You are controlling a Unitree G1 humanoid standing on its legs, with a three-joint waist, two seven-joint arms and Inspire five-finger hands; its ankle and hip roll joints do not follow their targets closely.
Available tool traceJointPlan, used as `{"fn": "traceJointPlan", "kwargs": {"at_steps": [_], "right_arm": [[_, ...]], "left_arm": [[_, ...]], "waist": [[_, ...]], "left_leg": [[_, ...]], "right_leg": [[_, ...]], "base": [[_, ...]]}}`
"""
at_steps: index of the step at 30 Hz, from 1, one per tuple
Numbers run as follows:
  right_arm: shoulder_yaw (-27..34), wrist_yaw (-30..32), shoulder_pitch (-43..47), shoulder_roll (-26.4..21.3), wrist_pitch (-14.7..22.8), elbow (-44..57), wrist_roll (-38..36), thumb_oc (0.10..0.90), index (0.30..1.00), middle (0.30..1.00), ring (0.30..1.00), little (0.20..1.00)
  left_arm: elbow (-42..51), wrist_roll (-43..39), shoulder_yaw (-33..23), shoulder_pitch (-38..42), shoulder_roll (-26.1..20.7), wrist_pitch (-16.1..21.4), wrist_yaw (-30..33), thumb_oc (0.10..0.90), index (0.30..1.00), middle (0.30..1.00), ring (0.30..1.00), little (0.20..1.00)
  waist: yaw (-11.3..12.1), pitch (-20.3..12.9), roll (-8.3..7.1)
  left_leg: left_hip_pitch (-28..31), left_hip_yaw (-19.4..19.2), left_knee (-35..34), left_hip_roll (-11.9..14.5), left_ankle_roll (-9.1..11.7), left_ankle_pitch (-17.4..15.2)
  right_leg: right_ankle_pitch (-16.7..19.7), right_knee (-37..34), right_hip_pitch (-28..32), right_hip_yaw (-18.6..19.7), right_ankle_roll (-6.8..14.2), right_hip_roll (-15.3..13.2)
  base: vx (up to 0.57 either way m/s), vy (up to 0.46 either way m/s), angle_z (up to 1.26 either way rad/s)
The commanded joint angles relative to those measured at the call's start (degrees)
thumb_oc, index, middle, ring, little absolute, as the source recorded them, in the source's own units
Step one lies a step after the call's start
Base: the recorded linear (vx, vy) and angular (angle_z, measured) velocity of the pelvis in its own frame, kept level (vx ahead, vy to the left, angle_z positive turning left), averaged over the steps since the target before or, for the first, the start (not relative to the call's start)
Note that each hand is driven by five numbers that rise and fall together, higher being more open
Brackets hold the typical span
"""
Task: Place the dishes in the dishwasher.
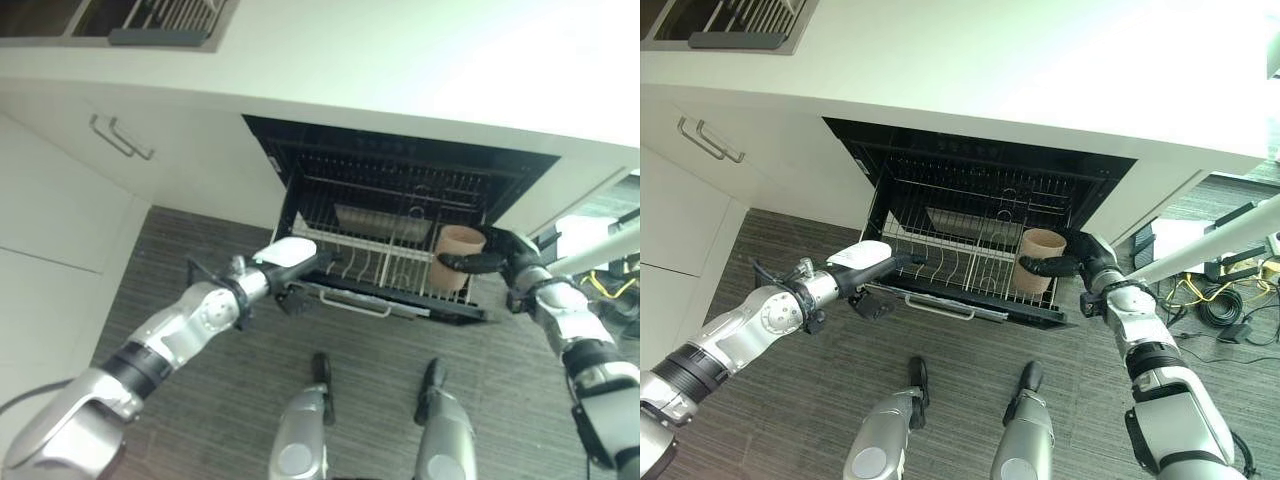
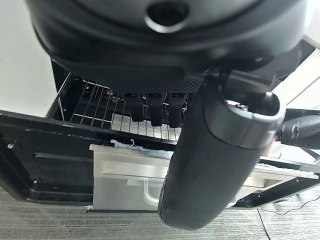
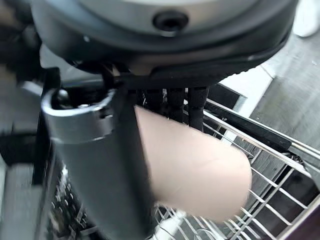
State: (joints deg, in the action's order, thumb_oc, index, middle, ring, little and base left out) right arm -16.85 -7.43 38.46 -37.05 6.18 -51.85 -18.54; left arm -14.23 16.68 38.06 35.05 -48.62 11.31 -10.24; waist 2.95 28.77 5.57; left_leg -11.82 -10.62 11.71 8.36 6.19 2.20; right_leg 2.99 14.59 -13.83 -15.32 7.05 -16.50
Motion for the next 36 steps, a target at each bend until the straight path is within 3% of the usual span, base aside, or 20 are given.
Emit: {"fn": "traceJointPlan", "kwargs": {"at_steps": [1,4,9,13,18,20,25,31,33,36], "right_arm": [[-0.89,6.34,0.04,-1.81,0.93,0.63,4.58,0.800,0.900,0.900,0.900,0.900],[0.25,8.96,-1.16,-1.69,2.09,2.30,5.71,0.800,0.900,0.900,0.900,0.900],[2.03,8.80,-3.79,-0.58,0.88,5.29,5.08,0.800,0.900,0.900,0.900,0.900],[3.17,14.03,-5.30,0.27,7.37,7.66,6.68,0.800,0.900,0.900,0.900,0.900],[6.04,19.06,-6.10,0.89,10.92,13.25,6.62,0.800,0.900,0.900,0.900,0.900],[8.00,16.15,-7.22,1.73,12.52,15.24,1.28,0.800,0.900,0.900,0.900,0.900],[10.07,18.07,-9.47,2.54,15.04,17.56,0.98,0.800,0.900,0.900,0.900,0.900],[12.19,17.42,-12.55,4.90,15.44,20.54,-4.33,0.800,0.900,0.900,0.900,0.900],[13.08,16.52,-14.58,6.02,16.73,22.48,-7.82,0.800,0.900,0.900,0.900,0.900],[15.04,12.70,-21.04,9.92,22.23,31.38,-15.99,0.800,0.900,0.900,0.900,0.900]], "left_arm": [[1.79,0.69,-5.15,2.99,-1.31,1.51,1.57,0.800,0.900,0.900,0.900,0.900],[1.22,1.75,-6.22,1.76,-0.44,1.65,1.83,0.800,0.900,0.900,0.900,0.900],[1.71,2.89,-7.86,-0.38,0.25,1.89,1.01,0.800,0.900,0.900,0.900,0.900],[1.94,3.91,-8.71,-1.88,1.14,2.03,0.43,0.800,0.900,0.900,0.900,0.900],[2.73,3.88,-9.39,-3.59,1.99,1.45,0.66,0.800,0.900,0.900,0.900,0.900],[3.72,3.82,-9.65,-4.87,2.72,0.42,0.53,0.800,0.900,0.900,0.900,0.900],[5.19,3.39,-9.77,-6.72,3.08,-0.10,0.55,0.800,0.900,0.900,0.900,0.900],[6.59,4.00,-10.49,-9.38,4.10,-1.15,1.13,0.800,0.900,0.900,0.900,0.900],[7.21,4.06,-11.27,-11.08,4.39,-1.17,1.55,0.800,0.900,0.900,0.900,0.900],[9.16,5.20,-13.84,-17.12,5.84,-2.03,4.11,0.800,0.900,0.900,0.900,0.900]], "waist": [[0.17,-1.50,-0.63],[-0.18,-1.74,-0.71],[-0.53,-2.18,-0.65],[-0.67,-2.55,-0.31],[-1.16,-2.65,0.39],[-1.55,-2.60,1.21],[-2.03,-2.67,2.22],[-2.57,-3.34,2.74],[-2.83,-3.68,2.98],[-3.58,-5.11,3.01]], "left_leg": [[-1.40,-0.90,5.48,0.43,-1.56,-7.41],[-0.75,-1.16,5.48,0.59,-1.59,-7.54],[0.22,-1.33,5.48,0.58,-1.60,-7.73],[0.80,-0.89,5.48,0.40,-1.67,-7.93],[1.08,-0.75,5.48,-0.09,-1.90,-8.24],[1.16,-0.97,5.48,-0.14,-1.93,-8.39],[1.76,-1.00,5.48,-0.57,-2.24,-8.78],[2.67,-1.41,5.48,-0.61,-2.38,-9.24],[3.07,-1.68,5.48,-0.58,-2.46,-9.32],[4.22,-1.94,5.48,-0.49,-2.78,-9.55]], "right_leg": [[-6.32,2.60,1.15,1.42,3.77,0.43],[-6.46,2.60,1.55,1.54,3.77,0.53],[-6.71,2.60,2.34,1.66,3.81,0.44],[-6.84,2.60,2.94,1.76,3.90,0.43],[-7.05,2.60,2.92,2.30,3.93,0.53],[-7.23,2.60,2.83,2.39,3.94,0.44],[-7.45,2.60,3.35,2.36,4.00,0.12],[-8.06,2.60,4.13,2.53,3.93,0.09],[-8.23,2.60,4.48,2.56,3.94,0.07],[-8.81,2.60,5.64,2.78,3.78,0.37]], "base": [[0.02,-0.005,-0.04],[0.00,0.000,0.00],[0.05,0.004,-0.01],[0.05,0.000,-0.01],[0.02,0.047,-0.03],[0.02,0.099,-0.08],[0.02,0.055,-0.03],[0.03,0.043,-0.06],[0.03,0.046,-0.04],[0.05,0.051,-0.03]]}}
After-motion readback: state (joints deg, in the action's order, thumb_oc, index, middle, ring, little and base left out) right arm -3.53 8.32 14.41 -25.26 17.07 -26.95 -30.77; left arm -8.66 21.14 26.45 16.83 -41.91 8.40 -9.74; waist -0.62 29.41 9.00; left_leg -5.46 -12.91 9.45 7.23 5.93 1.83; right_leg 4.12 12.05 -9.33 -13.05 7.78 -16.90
